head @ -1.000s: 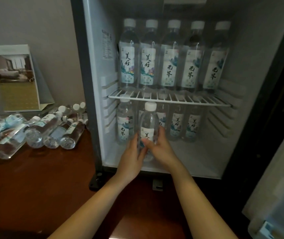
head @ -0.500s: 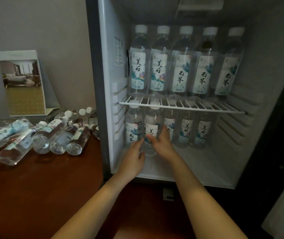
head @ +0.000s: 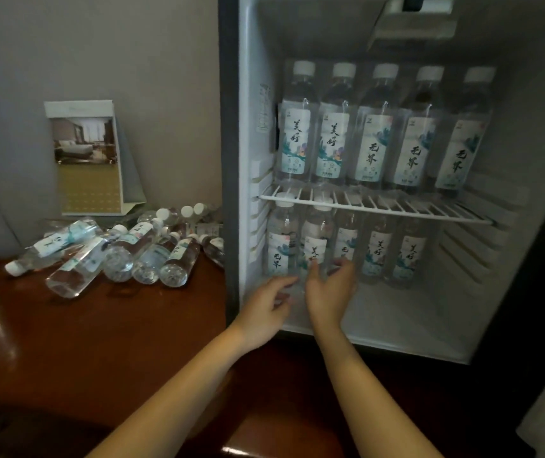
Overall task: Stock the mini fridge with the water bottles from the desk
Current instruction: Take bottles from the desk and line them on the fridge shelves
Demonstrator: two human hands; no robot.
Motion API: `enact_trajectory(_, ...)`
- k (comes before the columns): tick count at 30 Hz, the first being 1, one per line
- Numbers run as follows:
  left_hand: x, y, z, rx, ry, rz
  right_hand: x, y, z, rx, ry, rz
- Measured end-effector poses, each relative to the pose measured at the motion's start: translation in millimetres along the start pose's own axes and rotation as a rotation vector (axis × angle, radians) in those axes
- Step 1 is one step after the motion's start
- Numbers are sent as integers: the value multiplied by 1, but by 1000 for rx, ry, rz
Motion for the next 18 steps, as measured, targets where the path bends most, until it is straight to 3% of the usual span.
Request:
enact_trajectory(6, 23, 55, -45, 6, 46, 68, 52, -46, -53, 163, 156, 174)
enact_trajectory(11, 56, 126, -83, -125, 133, 119, 103, -87, -101, 279, 264, 255)
enact_trajectory(14, 78, 180, -101, -281, 221, 121, 127, -113, -129, 362, 356, 292)
enact_trajectory(18, 106, 255, -129, -632, 333, 156, 150, -158, -164, 524, 383, 294)
Point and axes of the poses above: each hand's wrist, its own z-axis towards the middle knuckle, its own y-axis out of the back of the hand, x = y × z, the point moved 5 cm from there along z, towards the middle knuckle, and after that the axes turned 10 degrees about y, right-handed, at the moved point
